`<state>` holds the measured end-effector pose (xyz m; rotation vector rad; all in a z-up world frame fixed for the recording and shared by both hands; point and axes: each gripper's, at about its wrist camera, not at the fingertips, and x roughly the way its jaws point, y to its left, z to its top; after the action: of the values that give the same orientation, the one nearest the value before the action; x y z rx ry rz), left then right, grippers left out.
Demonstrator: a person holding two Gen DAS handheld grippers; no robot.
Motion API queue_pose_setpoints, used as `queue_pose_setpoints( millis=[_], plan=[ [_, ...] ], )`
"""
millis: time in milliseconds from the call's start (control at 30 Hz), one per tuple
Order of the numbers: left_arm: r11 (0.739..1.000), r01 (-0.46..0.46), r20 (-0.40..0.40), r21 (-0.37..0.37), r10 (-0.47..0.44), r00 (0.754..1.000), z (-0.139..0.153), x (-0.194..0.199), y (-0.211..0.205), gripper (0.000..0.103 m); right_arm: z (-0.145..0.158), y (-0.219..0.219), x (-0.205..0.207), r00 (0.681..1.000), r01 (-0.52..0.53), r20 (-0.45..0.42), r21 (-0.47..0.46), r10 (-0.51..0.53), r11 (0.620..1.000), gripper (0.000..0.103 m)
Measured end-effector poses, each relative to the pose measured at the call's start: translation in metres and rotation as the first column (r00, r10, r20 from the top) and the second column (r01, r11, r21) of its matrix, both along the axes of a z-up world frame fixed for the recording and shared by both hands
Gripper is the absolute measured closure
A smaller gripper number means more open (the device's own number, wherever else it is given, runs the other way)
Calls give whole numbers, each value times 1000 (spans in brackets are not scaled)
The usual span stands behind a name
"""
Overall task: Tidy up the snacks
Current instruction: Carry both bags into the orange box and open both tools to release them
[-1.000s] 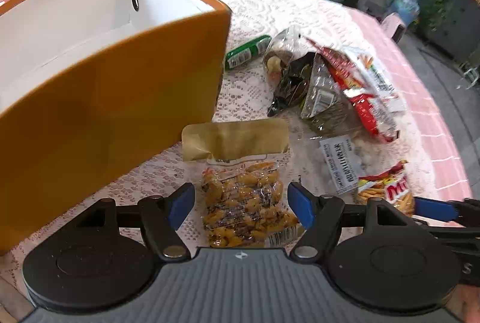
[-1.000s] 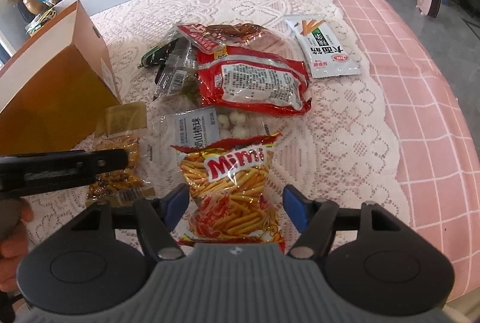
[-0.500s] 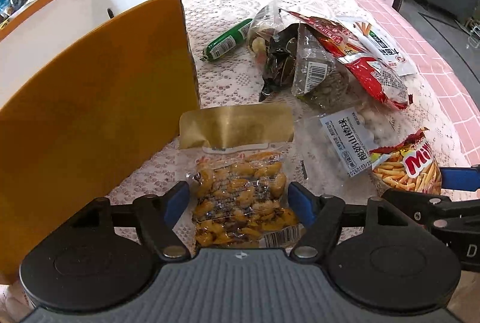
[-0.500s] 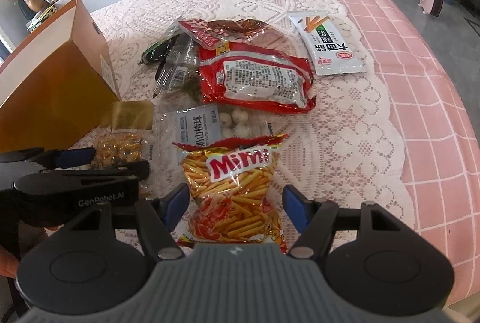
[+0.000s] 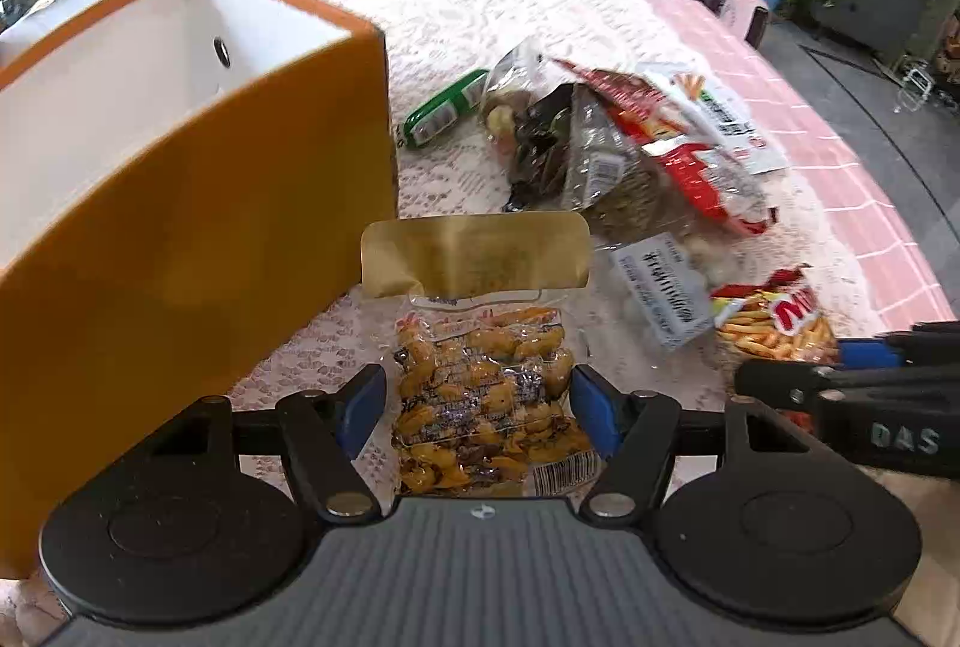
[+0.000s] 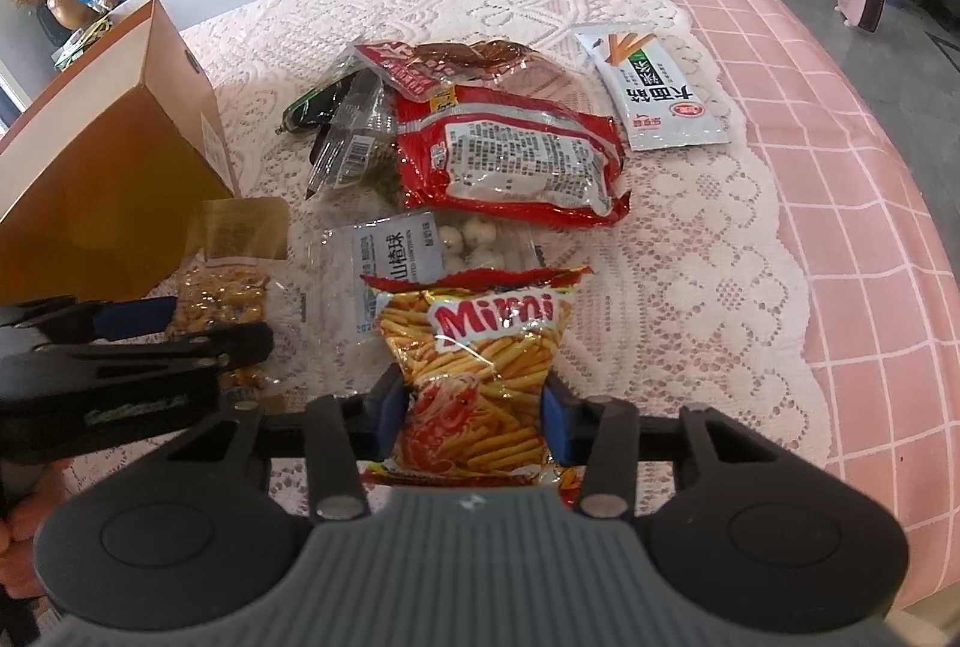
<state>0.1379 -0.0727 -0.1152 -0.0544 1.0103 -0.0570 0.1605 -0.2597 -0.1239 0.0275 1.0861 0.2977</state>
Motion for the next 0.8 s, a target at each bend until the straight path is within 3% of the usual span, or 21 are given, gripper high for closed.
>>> queue_pose_setpoints(
  millis=[300, 600, 800],
  plan=[
    [998, 28, 49, -48, -26, 998, 38, -27, 13, 26, 21, 3, -17, 999, 2, 51, -26, -1, 1000, 60],
    [996, 13, 210, -88, 6, 978, 97, -54, 35, 26, 76, 15, -46, 984, -13, 177, -42, 20, 999, 62],
    [996, -49, 308, -68, 68, 949, 129, -60, 57, 26, 119, 40, -52, 962, -77, 263, 8, 73, 997, 62]
  ],
)
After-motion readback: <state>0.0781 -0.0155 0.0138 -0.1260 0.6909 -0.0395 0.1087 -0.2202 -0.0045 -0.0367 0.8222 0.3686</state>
